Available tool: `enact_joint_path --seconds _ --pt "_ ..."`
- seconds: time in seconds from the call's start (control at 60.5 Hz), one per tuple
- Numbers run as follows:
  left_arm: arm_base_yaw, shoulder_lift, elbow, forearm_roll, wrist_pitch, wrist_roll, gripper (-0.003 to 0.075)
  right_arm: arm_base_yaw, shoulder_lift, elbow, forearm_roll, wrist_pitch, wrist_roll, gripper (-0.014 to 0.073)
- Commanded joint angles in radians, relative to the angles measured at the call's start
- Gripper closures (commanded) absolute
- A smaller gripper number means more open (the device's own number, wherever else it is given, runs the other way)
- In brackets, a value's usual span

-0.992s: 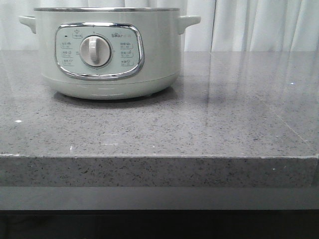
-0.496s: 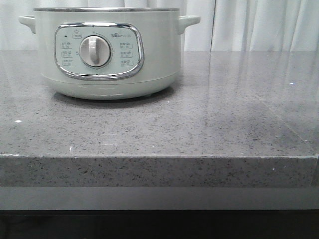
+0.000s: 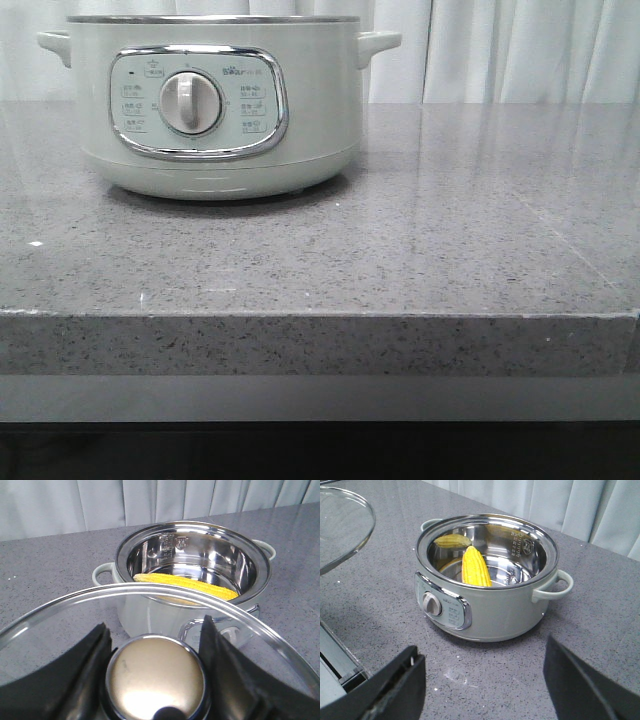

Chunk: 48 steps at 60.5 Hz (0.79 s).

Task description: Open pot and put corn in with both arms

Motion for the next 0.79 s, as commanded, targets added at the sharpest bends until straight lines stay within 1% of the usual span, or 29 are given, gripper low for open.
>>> enact_joint_path --seconds 0.0,0.298,0.38,0.446,0.612,0.661,0.777 --pt "0.004 -0.003 -0.038 -0.002 -0.146 -0.003 0.048 -0.001 -0.017 -0.024 0.007 -0.077 0.001 0.0074" --pt "0.004 -0.003 -0.038 -0.002 -0.146 -0.003 0.048 -0.001 -0.013 -0.024 0.007 -0.07 0.001 0.0074" --pt "0.004 -0.003 -0.038 -0.021 -0.167 -0.003 0.048 -0.001 -0.013 -0.024 0.007 -0.07 0.001 0.0074" --pt "0.004 -0.001 -0.038 -0.056 -0.208 -0.003 0.048 -0.001 -0.013 -0.024 0.007 -0.07 0.001 0.0074" --pt "-0.002 0.043 -0.038 -0.146 -0.362 -0.003 0.048 -0.001 -0.013 -0.024 0.007 -0.07 0.001 0.0074" --pt "-0.015 0.067 -0.043 -0.153 -0.401 -0.003 0.048 -0.001 -0.013 -0.024 0.007 -0.07 0.001 0.0074" --pt "-0.058 0.141 -0.069 -0.153 -0.445 0.0 0.048 -0.001 -0.013 -0.024 0.007 -0.07 0.001 0.0074"
